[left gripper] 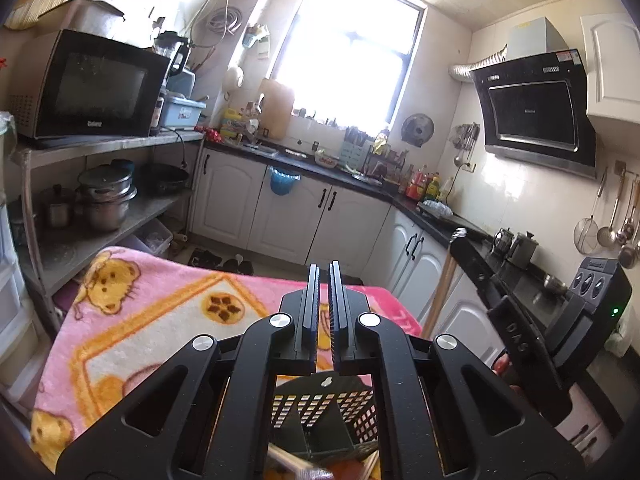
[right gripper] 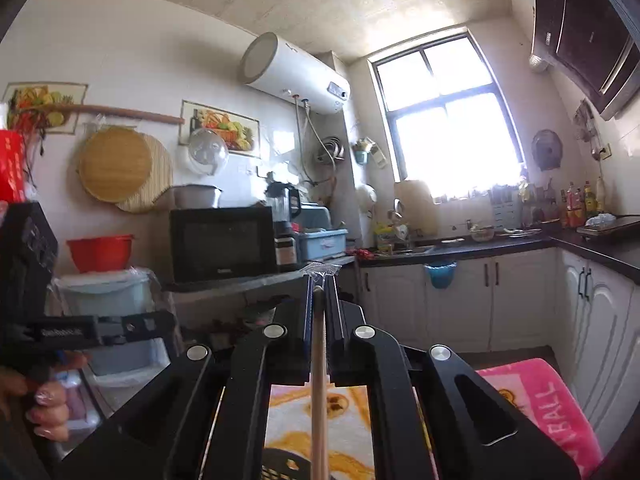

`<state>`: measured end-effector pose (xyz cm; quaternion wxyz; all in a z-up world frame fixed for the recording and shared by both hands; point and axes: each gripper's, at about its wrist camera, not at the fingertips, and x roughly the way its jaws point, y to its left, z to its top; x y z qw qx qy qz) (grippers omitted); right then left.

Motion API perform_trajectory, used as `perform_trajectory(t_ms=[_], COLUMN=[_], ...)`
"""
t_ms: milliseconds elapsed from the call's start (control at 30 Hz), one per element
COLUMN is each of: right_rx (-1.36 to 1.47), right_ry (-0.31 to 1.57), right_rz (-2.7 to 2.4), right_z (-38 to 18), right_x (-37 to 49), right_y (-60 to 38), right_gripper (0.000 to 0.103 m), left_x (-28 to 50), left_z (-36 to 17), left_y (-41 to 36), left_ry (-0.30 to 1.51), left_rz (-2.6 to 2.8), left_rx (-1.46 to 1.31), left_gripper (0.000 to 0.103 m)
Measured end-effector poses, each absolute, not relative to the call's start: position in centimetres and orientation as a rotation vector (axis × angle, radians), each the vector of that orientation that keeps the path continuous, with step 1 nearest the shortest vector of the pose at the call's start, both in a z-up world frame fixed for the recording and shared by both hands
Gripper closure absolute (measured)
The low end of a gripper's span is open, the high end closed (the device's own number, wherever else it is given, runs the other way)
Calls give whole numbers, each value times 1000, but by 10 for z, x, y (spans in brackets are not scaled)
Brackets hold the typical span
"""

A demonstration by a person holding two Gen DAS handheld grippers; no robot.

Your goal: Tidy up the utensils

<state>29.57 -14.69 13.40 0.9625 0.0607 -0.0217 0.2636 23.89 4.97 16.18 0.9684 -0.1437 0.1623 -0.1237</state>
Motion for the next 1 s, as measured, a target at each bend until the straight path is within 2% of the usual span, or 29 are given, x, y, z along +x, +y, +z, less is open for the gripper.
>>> perform_trajectory(t_ms=[533,733,933,1000], right_rx=[169,177,187,188], right_ry=[82,120,164,185], right_rz=[491,493,505,505], right_z=[65,56,52,51], right_x=[298,285,266,261], right_y=[-152,-162,-175,-177], right_gripper=[95,74,60,59], left_x=[233,221,207,202], left_z=[100,78,65,61], left_y=[60,64,64,63], left_ry=[479,526,549,556], left_rz=[-211,-201,-199,-197], left_rx=[-302,-307,-313,-319], left_gripper=[101,101,100,91])
